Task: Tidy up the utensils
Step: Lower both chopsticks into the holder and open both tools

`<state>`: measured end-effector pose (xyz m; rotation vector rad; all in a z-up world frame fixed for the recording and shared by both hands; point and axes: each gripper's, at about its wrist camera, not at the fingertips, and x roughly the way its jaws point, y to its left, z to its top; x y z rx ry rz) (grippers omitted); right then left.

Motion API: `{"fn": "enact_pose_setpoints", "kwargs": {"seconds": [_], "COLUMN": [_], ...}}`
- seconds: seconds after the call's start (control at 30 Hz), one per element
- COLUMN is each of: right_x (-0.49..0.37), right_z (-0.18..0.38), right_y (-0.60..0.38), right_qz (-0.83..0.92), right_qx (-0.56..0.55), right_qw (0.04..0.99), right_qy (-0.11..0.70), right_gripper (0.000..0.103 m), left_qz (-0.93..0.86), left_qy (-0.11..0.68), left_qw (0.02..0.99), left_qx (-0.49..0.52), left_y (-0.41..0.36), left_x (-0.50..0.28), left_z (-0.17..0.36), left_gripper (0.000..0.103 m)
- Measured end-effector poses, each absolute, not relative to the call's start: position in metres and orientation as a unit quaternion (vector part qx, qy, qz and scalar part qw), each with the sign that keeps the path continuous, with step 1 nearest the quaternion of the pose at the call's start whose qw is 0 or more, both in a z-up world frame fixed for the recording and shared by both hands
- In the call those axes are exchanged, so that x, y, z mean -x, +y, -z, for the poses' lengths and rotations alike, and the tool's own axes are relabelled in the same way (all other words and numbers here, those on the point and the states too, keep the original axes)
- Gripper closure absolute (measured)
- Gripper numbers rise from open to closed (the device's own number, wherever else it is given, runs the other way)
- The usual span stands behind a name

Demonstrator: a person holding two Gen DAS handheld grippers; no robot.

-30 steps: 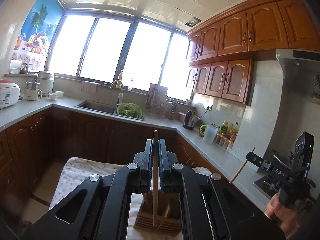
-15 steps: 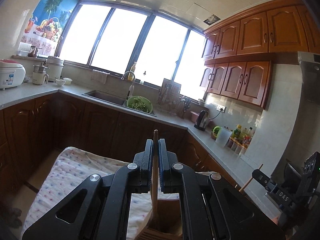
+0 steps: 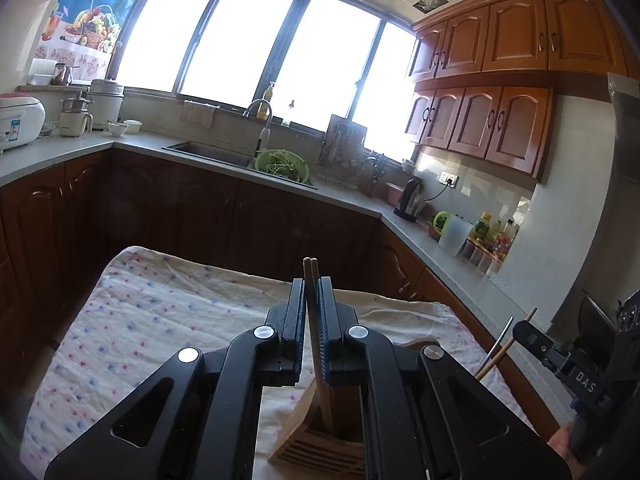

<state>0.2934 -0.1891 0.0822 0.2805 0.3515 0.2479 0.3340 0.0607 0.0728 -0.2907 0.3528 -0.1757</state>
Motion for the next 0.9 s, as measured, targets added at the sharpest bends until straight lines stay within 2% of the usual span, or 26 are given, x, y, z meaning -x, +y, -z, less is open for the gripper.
{"fn": "enact_pose_setpoints", "kwargs": {"seconds": [0.43, 0.5, 0.57, 0.6, 0.63, 0.73, 0.77, 0.83, 0.9], "right_x": [-0.296, -0.296, -0.293, -0.291, -0.289, -0.280, -0.277, -0.269, -0.259], "right_z": [-0.080, -0.081, -0.082, -0.084, -0.085, -0.089, -0.091, -0.093, -0.094], "right_y": [-0.194, -0.195, -0.197, -0.198, -0.200, -0.205, -0.206, -0.210, -0.214], "right_qz": [-0.124, -0.124, -0.125, -0.125, -0.125, -0.130, -0.131, -0.131, -0.129], "right_qx": [-0.153, -0.155, -0.159, -0.162, -0.165, -0.172, -0.173, -0.176, -0.177], "right_qw": [0.962, 0.962, 0.962, 0.962, 0.962, 0.962, 0.962, 0.962, 0.963], "right_qy": [0.187, 0.187, 0.184, 0.182, 0.179, 0.170, 0.168, 0.162, 0.156], "right_gripper": [0.096, 0.093, 0.089, 0.082, 0.071, 0.057, 0.052, 0.027, 0.015], "left_qz": [0.082, 0.086, 0.085, 0.083, 0.081, 0.074, 0.074, 0.067, 0.063], "left_qy": [0.186, 0.191, 0.191, 0.186, 0.183, 0.185, 0.183, 0.188, 0.190], "left_qw": [0.970, 0.969, 0.969, 0.970, 0.971, 0.971, 0.971, 0.971, 0.970], "left_qx": [0.133, 0.134, 0.133, 0.131, 0.130, 0.133, 0.134, 0.132, 0.134], "left_y": [0.058, 0.059, 0.058, 0.059, 0.059, 0.060, 0.061, 0.063, 0.065], "left_x": [-0.333, -0.331, -0.327, -0.323, -0.319, -0.309, -0.305, -0.297, -0.287], "left_z": [-0.078, -0.079, -0.080, -0.081, -0.081, -0.083, -0.083, -0.083, -0.083], "left_gripper": [0.097, 0.092, 0.065, 0.060, 0.054, 0.033, 0.029, 0.020, 0.016]}}
